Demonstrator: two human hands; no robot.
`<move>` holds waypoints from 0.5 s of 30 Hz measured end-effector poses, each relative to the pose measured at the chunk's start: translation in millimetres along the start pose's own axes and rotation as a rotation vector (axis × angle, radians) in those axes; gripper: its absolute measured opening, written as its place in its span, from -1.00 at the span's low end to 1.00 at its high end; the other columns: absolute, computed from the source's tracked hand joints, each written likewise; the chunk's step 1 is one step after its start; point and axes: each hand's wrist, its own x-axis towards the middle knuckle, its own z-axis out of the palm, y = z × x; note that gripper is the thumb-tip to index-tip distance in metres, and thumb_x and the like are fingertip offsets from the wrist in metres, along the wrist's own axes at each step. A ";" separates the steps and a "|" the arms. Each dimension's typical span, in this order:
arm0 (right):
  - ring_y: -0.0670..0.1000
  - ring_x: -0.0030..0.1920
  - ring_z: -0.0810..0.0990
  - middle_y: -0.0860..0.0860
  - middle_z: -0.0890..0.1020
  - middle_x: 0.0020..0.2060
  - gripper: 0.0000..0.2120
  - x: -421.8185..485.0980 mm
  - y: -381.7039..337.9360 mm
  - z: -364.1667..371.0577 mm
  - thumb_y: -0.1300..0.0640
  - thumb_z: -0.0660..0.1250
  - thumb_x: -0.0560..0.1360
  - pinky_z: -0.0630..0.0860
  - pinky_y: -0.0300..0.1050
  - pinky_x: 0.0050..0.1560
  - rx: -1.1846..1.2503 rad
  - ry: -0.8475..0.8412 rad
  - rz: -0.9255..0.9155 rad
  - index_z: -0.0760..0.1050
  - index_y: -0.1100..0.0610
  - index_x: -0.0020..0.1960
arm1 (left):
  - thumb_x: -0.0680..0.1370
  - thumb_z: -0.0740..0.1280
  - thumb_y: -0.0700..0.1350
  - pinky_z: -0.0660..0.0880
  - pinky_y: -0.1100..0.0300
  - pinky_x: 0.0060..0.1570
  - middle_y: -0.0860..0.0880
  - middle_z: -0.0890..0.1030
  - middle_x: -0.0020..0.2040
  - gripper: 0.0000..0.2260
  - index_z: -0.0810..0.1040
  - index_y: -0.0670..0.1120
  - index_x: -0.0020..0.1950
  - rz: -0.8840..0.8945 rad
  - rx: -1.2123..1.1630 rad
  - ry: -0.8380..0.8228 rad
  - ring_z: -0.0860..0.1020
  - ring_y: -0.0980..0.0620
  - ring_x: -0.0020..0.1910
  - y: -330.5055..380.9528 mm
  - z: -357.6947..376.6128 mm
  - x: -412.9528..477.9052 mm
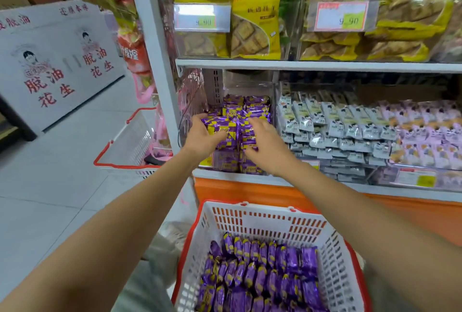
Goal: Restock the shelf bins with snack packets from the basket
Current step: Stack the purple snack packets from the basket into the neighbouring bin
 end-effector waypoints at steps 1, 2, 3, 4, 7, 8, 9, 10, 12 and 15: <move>0.16 0.54 0.03 0.18 0.05 0.55 -0.23 7.9 -0.4 1.8 0.06 0.32 0.54 0.08 0.03 0.51 -0.084 -0.072 0.020 -0.03 0.21 0.57 | 0.49 0.41 -0.17 0.49 0.04 0.00 -0.04 0.47 -0.07 -0.47 0.23 -0.15 0.37 -0.007 0.034 0.005 0.46 0.00 -0.14 -2.4 3.4 10.5; 0.19 0.55 -0.07 0.19 -0.06 0.56 -0.16 14.1 0.1 3.5 0.00 0.33 0.53 0.01 0.05 0.53 -0.154 -0.136 0.026 -0.11 0.21 0.58 | 0.49 0.43 -0.16 0.49 0.00 0.01 -0.08 0.50 -0.05 -0.45 0.23 -0.16 0.38 -0.016 0.060 0.015 0.47 -0.01 -0.16 -4.5 6.4 20.4; 0.21 0.55 -0.15 0.21 -0.15 0.55 -0.10 19.8 1.8 6.2 -0.05 0.33 0.52 -0.05 0.07 0.54 -0.208 -0.196 0.037 -0.18 0.21 0.58 | 0.48 0.44 -0.16 0.50 -0.01 -0.01 -0.13 0.53 -0.02 -0.44 0.24 -0.16 0.38 -0.037 0.074 0.028 0.47 -0.03 -0.19 -7.8 9.1 30.6; 0.23 0.55 -0.20 0.22 -0.21 0.55 -0.06 24.5 3.5 8.9 -0.11 0.33 0.52 -0.08 0.10 0.54 -0.255 -0.237 0.044 -0.23 0.20 0.58 | 0.47 0.45 -0.16 0.50 0.01 -0.05 -0.16 0.55 0.00 -0.43 0.25 -0.16 0.38 -0.061 0.078 0.038 0.48 -0.03 -0.21 -9.9 10.8 39.3; 0.26 0.53 -0.28 0.26 -0.28 0.52 0.01 32.0 8.7 18.3 -0.24 0.29 0.49 -0.16 0.13 0.54 -0.342 -0.271 0.037 -0.27 0.21 0.57 | 0.45 0.49 -0.17 0.41 0.12 -0.16 -0.21 0.54 -0.02 -0.43 0.28 -0.20 0.35 -0.095 0.107 0.042 0.45 -0.01 -0.20 -17.3 13.4 65.2; 0.26 0.53 -0.28 0.27 -0.27 0.52 0.01 33.2 10.1 21.3 -0.28 0.27 0.48 -0.19 0.13 0.54 -0.375 -0.264 0.024 -0.26 0.22 0.57 | 0.45 0.50 -0.17 0.39 0.15 -0.18 -0.22 0.52 -0.03 -0.43 0.29 -0.21 0.34 -0.091 0.120 0.031 0.43 0.01 -0.21 -18.8 14.4 73.6; 0.27 0.53 -0.26 0.29 -0.24 0.53 0.02 34.1 11.3 24.7 -0.30 0.25 0.48 -0.21 0.14 0.53 -0.403 -0.256 0.013 -0.25 0.23 0.57 | 0.44 0.50 -0.18 0.38 0.19 -0.21 -0.21 0.49 -0.07 -0.43 0.29 -0.22 0.34 -0.092 0.127 0.017 0.41 0.03 -0.25 -20.4 16.4 82.8; 0.27 0.54 -0.24 0.29 -0.21 0.53 0.01 34.6 11.8 27.3 -0.31 0.24 0.48 -0.21 0.14 0.53 -0.434 -0.253 0.002 -0.24 0.24 0.57 | 0.44 0.50 -0.21 0.37 0.26 -0.29 -0.15 0.45 -0.16 -0.44 0.29 -0.22 0.34 -0.098 0.134 -0.005 0.37 0.06 -0.31 -21.0 18.3 90.4; 0.28 0.54 -0.19 0.29 -0.16 0.54 0.00 35.4 12.9 32.3 -0.29 0.24 0.50 -0.16 0.16 0.54 -0.473 -0.268 -0.014 -0.24 0.25 0.57 | 0.45 0.48 -0.29 0.31 0.38 -0.47 -0.03 0.35 -0.30 -0.46 0.29 -0.22 0.33 -0.113 0.150 -0.060 0.30 0.09 -0.40 -22.3 22.9 104.1; 0.30 0.54 -0.18 0.31 -0.16 0.53 -0.02 37.1 14.4 37.3 -0.24 0.25 0.52 -0.10 0.18 0.53 -0.500 -0.269 -0.027 -0.26 0.27 0.56 | 0.42 0.46 -0.40 0.37 0.42 -0.41 -0.01 0.41 -0.24 -0.42 0.29 -0.25 0.36 -0.102 0.135 -0.101 0.38 0.11 -0.35 -29.2 25.4 122.2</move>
